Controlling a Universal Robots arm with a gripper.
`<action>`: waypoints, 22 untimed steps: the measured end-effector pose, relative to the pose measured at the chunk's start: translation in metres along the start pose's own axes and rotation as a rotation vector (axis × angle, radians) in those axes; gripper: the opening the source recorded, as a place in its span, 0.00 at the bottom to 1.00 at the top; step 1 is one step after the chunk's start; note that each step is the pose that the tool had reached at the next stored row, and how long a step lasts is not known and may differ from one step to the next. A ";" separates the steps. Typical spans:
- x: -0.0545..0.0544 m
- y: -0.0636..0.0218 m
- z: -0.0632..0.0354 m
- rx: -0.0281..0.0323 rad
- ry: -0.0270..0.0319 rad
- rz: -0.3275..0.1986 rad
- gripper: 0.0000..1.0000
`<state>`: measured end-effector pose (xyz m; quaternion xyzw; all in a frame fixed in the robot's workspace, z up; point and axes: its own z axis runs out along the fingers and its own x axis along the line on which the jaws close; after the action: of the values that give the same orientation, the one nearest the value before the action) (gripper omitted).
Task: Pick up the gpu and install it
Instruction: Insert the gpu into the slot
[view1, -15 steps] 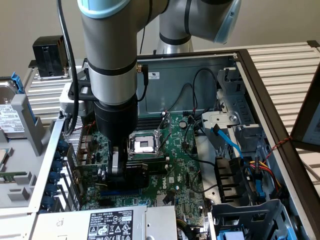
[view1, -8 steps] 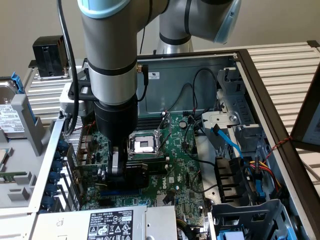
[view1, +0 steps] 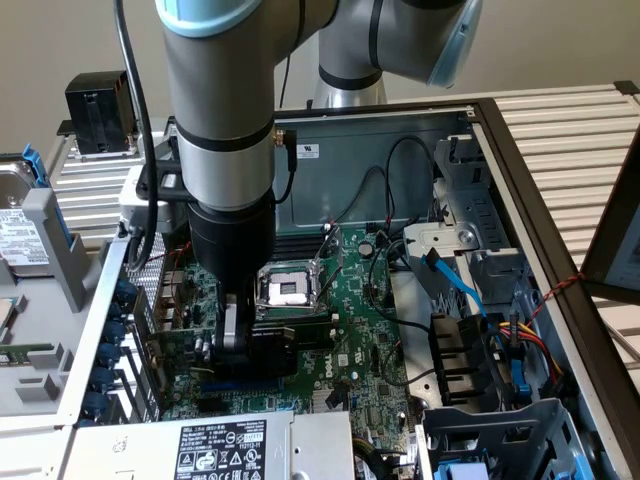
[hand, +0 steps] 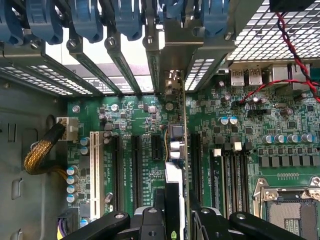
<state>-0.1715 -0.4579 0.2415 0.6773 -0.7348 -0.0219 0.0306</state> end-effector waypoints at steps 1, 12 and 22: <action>0.000 0.0000 0.0001 0.0000 0.0000 0.000 0.28; 0.000 -0.0013 0.0001 -0.0001 0.0001 0.000 0.28; 0.001 -0.0013 0.0010 0.0000 -0.0002 -0.001 0.28</action>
<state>-0.1703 -0.4587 0.2404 0.6775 -0.7346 -0.0219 0.0305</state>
